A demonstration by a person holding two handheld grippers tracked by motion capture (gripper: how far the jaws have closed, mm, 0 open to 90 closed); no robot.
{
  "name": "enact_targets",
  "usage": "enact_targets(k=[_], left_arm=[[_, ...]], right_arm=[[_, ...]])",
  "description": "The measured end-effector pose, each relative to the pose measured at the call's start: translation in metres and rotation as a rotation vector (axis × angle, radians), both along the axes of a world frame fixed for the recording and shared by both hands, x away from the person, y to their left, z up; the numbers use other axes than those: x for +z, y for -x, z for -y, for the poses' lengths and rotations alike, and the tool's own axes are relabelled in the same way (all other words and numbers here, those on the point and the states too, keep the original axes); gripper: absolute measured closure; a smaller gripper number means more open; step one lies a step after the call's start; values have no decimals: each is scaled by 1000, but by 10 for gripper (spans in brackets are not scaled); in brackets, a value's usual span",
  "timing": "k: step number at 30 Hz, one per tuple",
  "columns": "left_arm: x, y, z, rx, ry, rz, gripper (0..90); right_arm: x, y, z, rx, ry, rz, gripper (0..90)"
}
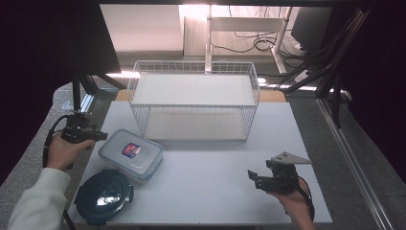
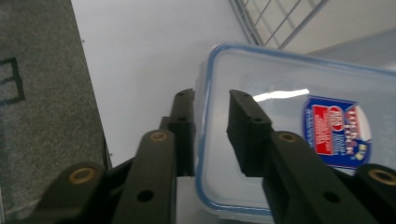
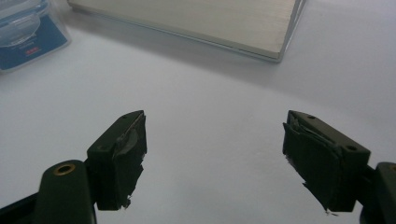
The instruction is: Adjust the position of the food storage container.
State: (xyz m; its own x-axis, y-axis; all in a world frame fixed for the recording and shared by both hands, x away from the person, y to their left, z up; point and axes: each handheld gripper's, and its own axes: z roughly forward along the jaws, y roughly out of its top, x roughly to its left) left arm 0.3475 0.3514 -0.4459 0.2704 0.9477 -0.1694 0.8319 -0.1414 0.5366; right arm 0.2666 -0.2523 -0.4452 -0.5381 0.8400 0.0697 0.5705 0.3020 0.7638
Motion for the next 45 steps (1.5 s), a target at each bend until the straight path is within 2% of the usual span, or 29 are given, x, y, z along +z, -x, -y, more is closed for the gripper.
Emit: enact_targets(k=[2, 3, 6, 8, 10, 18, 28, 33, 45], left_arm=[[-5, -3, -2, 7, -15, -17, 783], [-9, -6, -3, 15, -37, -30, 818], [-16, -8, -5, 37, -71, -53, 860], [-20, -9, -4, 31, -108, -67, 873], [-23, -10, -4, 26, -117, -78, 885], [-36, -12, -3, 1, -106, -116, 900], [-36, -10, -2, 4, -100, -112, 900], [-37, -7, 3, -29, -71, -113, 900], [-36, 4, 28, -122, -60, -105, 900]], right_arm=[[0, 0, 0, -2, 4, 1, 215], [0, 0, 1, -4, 6, 2, 215], [-1, 0, 1, -6, 5, -1, 217], [-2, 0, 1, -5, 3, -7, 218], [-3, -1, 1, -5, 5, -10, 218], [-5, -1, 3, -15, 5, -15, 219], [-6, -2, 2, -15, 9, -20, 222], [-6, -2, 1, -11, 9, -23, 228], [-8, -2, -1, -5, 16, -26, 230]])
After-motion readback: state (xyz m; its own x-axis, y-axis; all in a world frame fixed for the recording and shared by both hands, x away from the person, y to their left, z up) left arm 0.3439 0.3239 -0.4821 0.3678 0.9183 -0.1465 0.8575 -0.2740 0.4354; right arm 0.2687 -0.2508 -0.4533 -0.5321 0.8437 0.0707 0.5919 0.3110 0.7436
